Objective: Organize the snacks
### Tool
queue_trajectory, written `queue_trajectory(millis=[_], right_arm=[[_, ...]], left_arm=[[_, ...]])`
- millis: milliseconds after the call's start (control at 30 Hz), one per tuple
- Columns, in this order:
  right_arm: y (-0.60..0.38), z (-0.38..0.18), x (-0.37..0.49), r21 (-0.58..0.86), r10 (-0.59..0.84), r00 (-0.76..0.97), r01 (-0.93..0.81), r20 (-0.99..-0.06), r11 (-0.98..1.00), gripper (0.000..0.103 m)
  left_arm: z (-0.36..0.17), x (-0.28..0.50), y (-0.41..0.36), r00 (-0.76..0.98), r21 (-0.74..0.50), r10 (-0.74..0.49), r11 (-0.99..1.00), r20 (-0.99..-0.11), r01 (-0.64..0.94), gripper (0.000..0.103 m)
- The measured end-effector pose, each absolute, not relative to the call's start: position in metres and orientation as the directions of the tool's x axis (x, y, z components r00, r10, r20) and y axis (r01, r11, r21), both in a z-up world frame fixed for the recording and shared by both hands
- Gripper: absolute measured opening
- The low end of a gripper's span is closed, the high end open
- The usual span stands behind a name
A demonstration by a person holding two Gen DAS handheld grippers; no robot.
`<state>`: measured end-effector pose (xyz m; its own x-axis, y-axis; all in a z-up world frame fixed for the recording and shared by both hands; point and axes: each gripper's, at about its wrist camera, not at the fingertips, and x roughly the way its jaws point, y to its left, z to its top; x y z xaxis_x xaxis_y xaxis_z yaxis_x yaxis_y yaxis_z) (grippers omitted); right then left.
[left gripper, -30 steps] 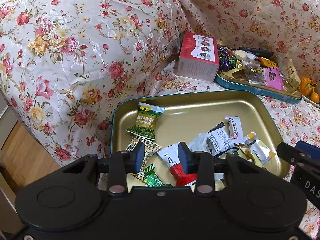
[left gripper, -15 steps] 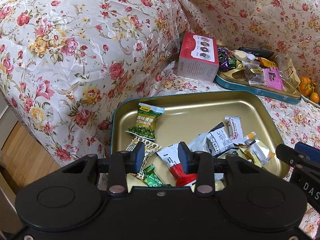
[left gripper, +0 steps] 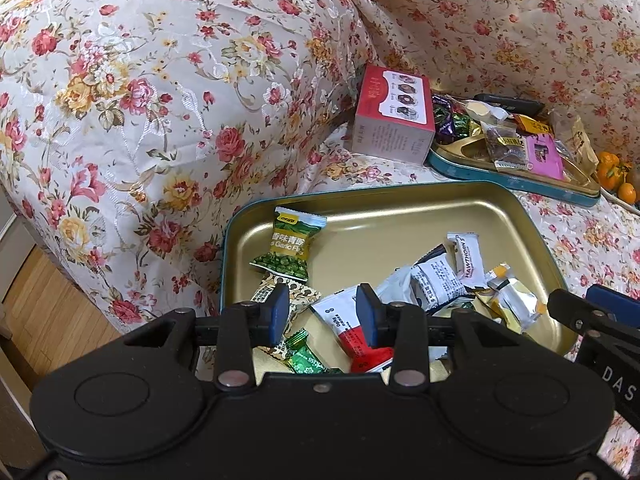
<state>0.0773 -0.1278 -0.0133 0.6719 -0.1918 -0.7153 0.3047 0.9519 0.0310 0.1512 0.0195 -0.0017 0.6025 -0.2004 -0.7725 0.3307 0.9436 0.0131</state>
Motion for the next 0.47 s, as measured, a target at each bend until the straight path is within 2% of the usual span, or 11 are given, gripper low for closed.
queue_trajectory(millis=[467], right_arm=[[-0.1272, -0.0132, 0.0767, 0.033, -0.188, 0.672, 0.302, -0.716, 0.953, 0.038]], left_arm=[[-0.0009, 0.1516, 0.0213, 0.595, -0.009, -0.224, 0.94, -0.772, 0.342, 0.047]])
